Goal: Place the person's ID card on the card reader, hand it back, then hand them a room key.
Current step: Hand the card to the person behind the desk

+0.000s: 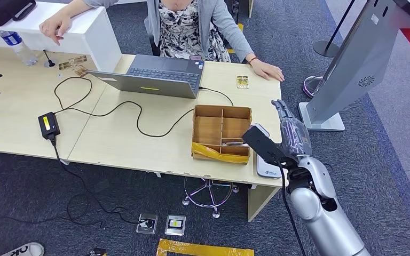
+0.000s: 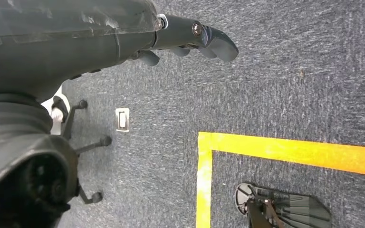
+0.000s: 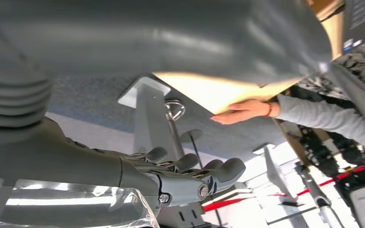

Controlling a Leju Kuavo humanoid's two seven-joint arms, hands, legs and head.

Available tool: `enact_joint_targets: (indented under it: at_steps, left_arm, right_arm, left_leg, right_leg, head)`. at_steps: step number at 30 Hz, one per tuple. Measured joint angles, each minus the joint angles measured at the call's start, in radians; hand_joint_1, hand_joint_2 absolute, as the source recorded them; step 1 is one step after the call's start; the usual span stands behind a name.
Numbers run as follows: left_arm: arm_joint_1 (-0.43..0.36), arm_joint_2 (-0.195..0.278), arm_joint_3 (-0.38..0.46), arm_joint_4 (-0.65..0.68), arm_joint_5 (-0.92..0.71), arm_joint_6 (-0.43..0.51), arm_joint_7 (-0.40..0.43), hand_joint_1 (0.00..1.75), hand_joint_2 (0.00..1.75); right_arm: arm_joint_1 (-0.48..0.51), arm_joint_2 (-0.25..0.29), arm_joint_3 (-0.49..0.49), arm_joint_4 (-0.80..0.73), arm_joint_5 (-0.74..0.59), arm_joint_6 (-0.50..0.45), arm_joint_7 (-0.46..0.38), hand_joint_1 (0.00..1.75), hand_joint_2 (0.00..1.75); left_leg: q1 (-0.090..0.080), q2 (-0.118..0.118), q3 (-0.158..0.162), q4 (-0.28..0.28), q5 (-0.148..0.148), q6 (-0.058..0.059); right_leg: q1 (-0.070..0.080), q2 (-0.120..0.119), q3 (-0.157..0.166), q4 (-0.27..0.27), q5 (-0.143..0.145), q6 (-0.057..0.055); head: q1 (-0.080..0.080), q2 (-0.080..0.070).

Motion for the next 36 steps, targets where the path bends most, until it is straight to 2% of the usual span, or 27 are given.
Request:
enact_joint_targets:
  at_steps: [6,10,18,36]
  left_arm:
    - [0.000,-0.005,0.000,0.000,-0.006,0.006,0.003,0.00,0.00]
    - [-0.001,-0.006,0.000,0.000,-0.010,0.007,0.003,0.00,0.00]
    - [-0.002,-0.011,0.000,0.000,-0.016,0.007,0.003,0.00,0.00]
    - [-0.003,-0.014,0.000,0.000,-0.027,0.004,0.003,0.00,0.00]
  right_arm:
    - [0.051,-0.001,0.027,-0.035,0.116,-0.061,0.107,0.00,1.75]
    - [0.075,-0.001,0.043,-0.049,0.187,-0.081,0.143,0.00,1.75]
    - [0.102,0.007,0.060,-0.052,0.262,-0.088,0.166,0.00,1.75]
    - [0.129,0.068,0.073,-0.043,0.376,-0.024,0.195,0.00,1.75]
  left_leg:
    - [0.000,0.000,0.000,0.000,0.000,0.000]
    - [0.000,0.000,0.000,0.000,0.000,0.000]
    - [0.000,0.000,0.000,0.000,0.000,0.000]
    - [0.000,0.000,0.000,0.000,0.000,0.000]
  right_leg:
    - [0.000,0.000,0.000,0.000,0.000,0.000]
    - [0.000,0.000,0.000,0.000,0.000,0.000]
    - [0.000,0.000,0.000,0.000,0.000,0.000]
    - [0.000,0.000,0.000,0.000,0.000,0.000]
  head:
    - [0.000,0.000]
    - [0.000,0.000]
    - [0.000,0.000]
    - [0.000,0.000]
